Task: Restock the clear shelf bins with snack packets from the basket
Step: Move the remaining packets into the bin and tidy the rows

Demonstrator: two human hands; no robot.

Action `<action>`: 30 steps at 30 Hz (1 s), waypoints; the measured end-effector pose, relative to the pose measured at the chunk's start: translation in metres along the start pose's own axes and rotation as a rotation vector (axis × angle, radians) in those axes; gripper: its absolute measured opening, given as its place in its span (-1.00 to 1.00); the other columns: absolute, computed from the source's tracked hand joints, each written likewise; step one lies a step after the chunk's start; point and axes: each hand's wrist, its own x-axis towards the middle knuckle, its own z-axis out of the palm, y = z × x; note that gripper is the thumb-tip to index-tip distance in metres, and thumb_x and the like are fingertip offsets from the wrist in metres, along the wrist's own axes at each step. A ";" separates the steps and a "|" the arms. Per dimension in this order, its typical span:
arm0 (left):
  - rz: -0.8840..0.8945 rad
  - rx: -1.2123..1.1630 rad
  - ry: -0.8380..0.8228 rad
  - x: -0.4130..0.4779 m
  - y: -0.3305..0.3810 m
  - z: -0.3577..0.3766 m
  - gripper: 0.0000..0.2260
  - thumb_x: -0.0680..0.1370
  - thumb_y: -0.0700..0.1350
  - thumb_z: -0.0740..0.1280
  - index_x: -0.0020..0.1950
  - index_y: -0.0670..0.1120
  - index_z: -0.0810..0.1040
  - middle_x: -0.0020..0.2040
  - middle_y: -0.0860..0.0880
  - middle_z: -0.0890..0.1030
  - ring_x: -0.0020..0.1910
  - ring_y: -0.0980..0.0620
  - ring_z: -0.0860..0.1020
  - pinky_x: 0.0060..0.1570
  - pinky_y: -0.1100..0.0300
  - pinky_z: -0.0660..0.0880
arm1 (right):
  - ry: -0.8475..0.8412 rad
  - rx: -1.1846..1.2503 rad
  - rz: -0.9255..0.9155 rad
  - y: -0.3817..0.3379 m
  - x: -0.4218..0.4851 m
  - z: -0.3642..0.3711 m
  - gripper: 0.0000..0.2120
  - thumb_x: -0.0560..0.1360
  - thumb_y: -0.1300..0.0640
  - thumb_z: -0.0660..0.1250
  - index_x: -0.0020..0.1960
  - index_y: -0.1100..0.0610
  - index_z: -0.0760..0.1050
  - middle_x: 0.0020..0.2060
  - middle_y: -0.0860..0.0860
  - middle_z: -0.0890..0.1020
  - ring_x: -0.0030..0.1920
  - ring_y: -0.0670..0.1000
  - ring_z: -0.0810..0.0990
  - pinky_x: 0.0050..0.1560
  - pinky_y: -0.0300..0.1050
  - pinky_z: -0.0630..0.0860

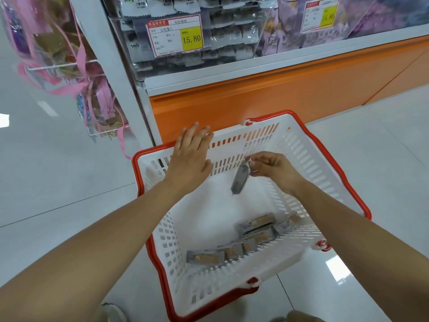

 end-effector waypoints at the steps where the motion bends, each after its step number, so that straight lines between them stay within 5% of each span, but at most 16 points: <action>1: 0.018 -0.031 0.010 0.000 0.003 -0.003 -0.42 0.59 -0.03 0.29 0.56 -0.10 0.18 0.56 -0.06 0.20 0.57 -0.09 0.01 0.50 0.00 -0.23 | 0.009 0.056 -0.024 -0.007 0.000 0.004 -0.86 0.50 0.30 0.35 0.05 0.24 0.60 -0.03 0.10 0.69 -0.04 0.07 0.66 -0.01 -0.09 0.63; 7: 0.040 -0.244 -0.276 0.002 0.016 -0.016 -0.50 0.60 0.13 0.26 0.51 0.04 0.27 0.43 -0.04 0.36 0.41 -0.03 0.22 0.42 0.00 0.11 | -0.008 0.273 -0.105 -0.045 -0.008 0.021 -0.67 0.33 0.13 0.46 0.06 0.21 0.58 -0.05 0.10 0.70 -0.03 0.09 0.68 0.01 -0.05 0.63; 10: 0.020 -0.273 -0.243 0.005 0.014 -0.021 -0.57 0.57 0.12 0.33 0.40 0.05 0.40 0.31 -0.03 0.48 0.25 -0.03 0.33 0.22 0.04 0.28 | -0.033 0.261 -0.118 -0.056 -0.016 0.023 -0.86 0.52 0.28 0.30 0.07 0.22 0.55 -0.04 0.08 0.69 -0.01 0.06 0.66 0.07 -0.07 0.61; 12: 0.051 -0.241 -0.181 0.007 0.012 -0.027 -0.58 0.55 0.09 0.37 0.37 0.03 0.43 0.29 -0.01 0.51 0.24 -0.03 0.35 0.18 0.06 0.30 | -0.042 0.222 -0.136 -0.062 -0.021 0.023 -0.83 0.58 0.34 0.20 0.07 0.20 0.54 -0.05 0.02 0.69 0.01 0.02 0.65 0.11 -0.08 0.59; 21: 0.058 -0.243 -0.087 0.003 0.005 -0.046 -0.65 0.54 0.02 0.38 0.32 0.05 0.50 0.10 0.01 0.50 0.15 -0.02 0.33 0.03 0.10 0.29 | -0.014 -0.132 -0.252 -0.087 -0.040 0.032 -0.75 0.52 0.13 0.28 0.18 0.13 0.54 0.10 0.08 0.63 0.15 0.04 0.60 0.15 -0.04 0.54; 25: 0.071 -0.229 -0.106 0.000 0.004 -0.051 -0.65 0.53 0.03 0.39 0.31 0.05 0.51 0.08 0.03 0.48 0.13 0.00 0.32 0.05 0.08 0.32 | -0.030 -0.387 -0.273 -0.092 -0.042 0.038 -0.74 0.44 0.18 0.49 0.12 0.07 0.59 0.03 0.01 0.66 0.07 0.13 0.63 0.11 0.23 0.56; 30: 0.040 -0.342 -0.111 0.000 0.001 -0.063 -0.68 0.53 0.01 0.41 0.27 0.06 0.53 0.06 0.07 0.44 0.10 0.04 0.31 0.02 0.13 0.31 | -0.039 -0.591 -0.306 -0.100 -0.048 0.040 -0.71 0.42 0.15 0.51 0.13 0.04 0.59 0.03 -0.11 0.66 0.05 -0.07 0.61 0.16 0.05 0.55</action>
